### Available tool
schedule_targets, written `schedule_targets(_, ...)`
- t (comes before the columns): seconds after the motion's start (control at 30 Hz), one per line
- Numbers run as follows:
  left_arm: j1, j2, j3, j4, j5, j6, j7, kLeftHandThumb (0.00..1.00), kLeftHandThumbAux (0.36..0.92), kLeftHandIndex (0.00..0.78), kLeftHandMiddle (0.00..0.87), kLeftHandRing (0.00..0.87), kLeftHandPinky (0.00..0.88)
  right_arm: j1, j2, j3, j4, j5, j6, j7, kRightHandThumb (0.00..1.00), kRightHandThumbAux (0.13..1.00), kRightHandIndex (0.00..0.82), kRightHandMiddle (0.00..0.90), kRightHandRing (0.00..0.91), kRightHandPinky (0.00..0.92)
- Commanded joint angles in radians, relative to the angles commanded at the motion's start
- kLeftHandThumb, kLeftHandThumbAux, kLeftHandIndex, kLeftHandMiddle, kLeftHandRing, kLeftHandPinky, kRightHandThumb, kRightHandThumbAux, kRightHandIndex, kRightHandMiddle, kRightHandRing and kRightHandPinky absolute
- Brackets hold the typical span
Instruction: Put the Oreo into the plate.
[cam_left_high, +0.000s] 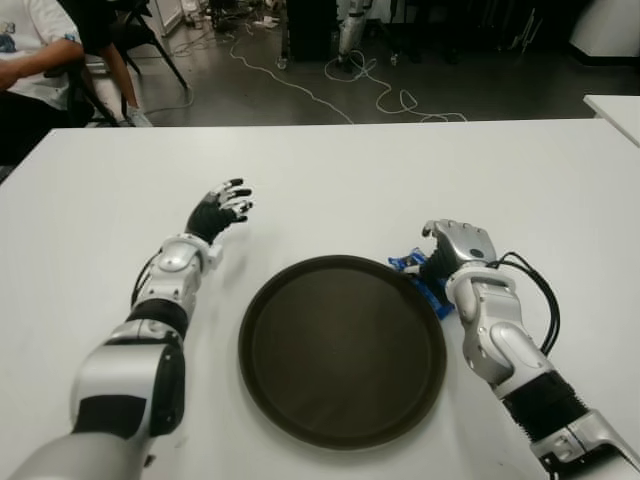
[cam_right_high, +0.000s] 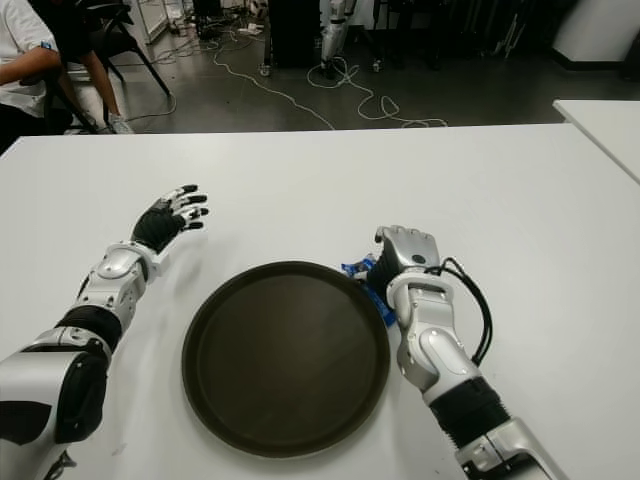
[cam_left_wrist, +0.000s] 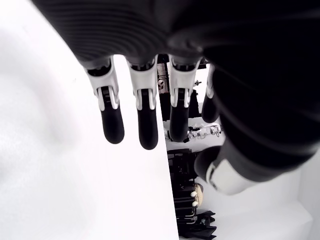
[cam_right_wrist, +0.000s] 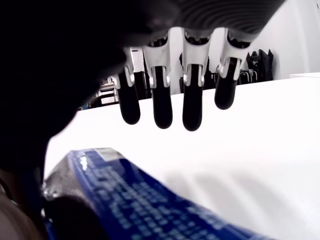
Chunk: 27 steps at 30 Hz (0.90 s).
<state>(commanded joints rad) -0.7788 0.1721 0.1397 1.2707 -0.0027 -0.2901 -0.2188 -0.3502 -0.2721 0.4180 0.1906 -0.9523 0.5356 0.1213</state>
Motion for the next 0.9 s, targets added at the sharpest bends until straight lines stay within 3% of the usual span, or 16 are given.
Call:
schedule_targets(0.3, 0.002, 0.001, 0.001, -0.002, -0.001, -0.006, -0.003, 0.034, 0.749, 0.127, 0.184, 0.195, 0.219, -0.002, 0.003, 0.007, -0.004, -0.011, 0.027, 0.008, 0.000, 0.562, 0.266, 0.264, 0.257, 0.244)
schedule_targets(0.9, 0.002, 0.004, -0.003, -0.002, 0.004, -0.005, 0.003, 0.038, 0.728, 0.143, 0.203, 0.208, 0.229, -0.012, -0.005, 0.001, 0.017, 0.002, 0.019, 0.004, 0.000, 0.577, 0.254, 0.246, 0.237, 0.216)
